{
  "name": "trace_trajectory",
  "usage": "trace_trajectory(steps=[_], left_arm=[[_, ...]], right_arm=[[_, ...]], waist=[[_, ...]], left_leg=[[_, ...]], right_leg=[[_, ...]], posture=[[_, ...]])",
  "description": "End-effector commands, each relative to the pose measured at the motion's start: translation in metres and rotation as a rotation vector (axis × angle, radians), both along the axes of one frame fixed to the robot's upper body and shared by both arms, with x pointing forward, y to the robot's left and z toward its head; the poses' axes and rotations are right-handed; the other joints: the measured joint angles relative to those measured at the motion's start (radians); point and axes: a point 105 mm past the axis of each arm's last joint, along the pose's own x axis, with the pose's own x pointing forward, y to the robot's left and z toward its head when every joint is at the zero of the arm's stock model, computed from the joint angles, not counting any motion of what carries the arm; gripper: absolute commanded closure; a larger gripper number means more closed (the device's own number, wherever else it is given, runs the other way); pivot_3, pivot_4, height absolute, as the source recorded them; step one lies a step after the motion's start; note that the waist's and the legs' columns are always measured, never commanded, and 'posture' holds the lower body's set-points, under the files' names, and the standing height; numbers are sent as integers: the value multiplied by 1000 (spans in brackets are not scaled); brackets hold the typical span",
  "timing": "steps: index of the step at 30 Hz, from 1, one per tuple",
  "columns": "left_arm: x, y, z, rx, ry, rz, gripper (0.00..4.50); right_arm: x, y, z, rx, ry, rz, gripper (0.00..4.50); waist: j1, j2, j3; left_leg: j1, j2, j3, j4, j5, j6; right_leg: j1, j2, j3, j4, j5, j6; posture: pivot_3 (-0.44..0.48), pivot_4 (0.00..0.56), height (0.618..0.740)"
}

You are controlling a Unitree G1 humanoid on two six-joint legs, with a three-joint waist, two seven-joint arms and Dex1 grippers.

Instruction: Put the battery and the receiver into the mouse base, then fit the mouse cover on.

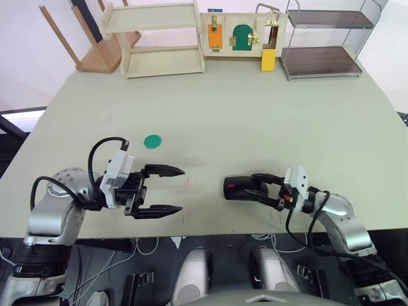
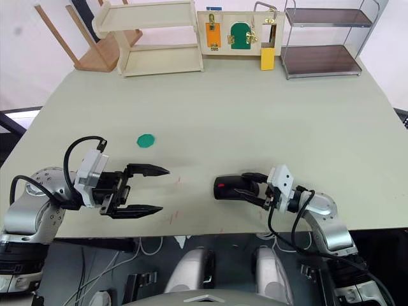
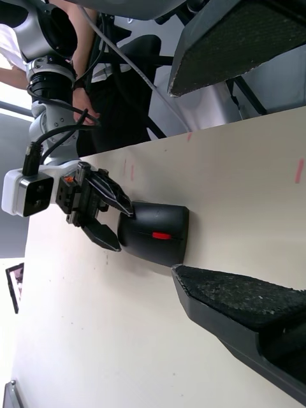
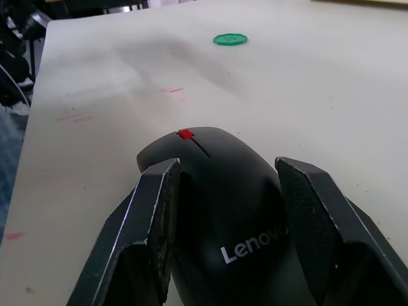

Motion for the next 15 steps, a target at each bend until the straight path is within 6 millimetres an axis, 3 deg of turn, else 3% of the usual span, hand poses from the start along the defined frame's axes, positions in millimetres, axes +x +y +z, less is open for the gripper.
trace_trajectory(steps=[1,8,15], left_arm=[[0,1,5,0,-20,-10,0],[2,1,-1,-30,-22,52,0],[3,7,-12,-110,-9,220,0]], right_arm=[[-3,-2,-22,-61,53,-16,2025],[-1,-19,-4,-20,-70,-77,2025],[-6,-56,20,15,-147,-218,2025]], waist=[[0,0,0],[2,-1,0],[6,-1,0]], left_leg=[[1,0,0,0,0,0],[3,0,1,0,0,0],[2,0,3,1,0,0]], right_leg=[[0,0,0,1,0,0],[0,0,2,5,0,0],[0,-1,4,5,0,0]], posture=[[0,150,740],[0,150,740],[0,150,740]])
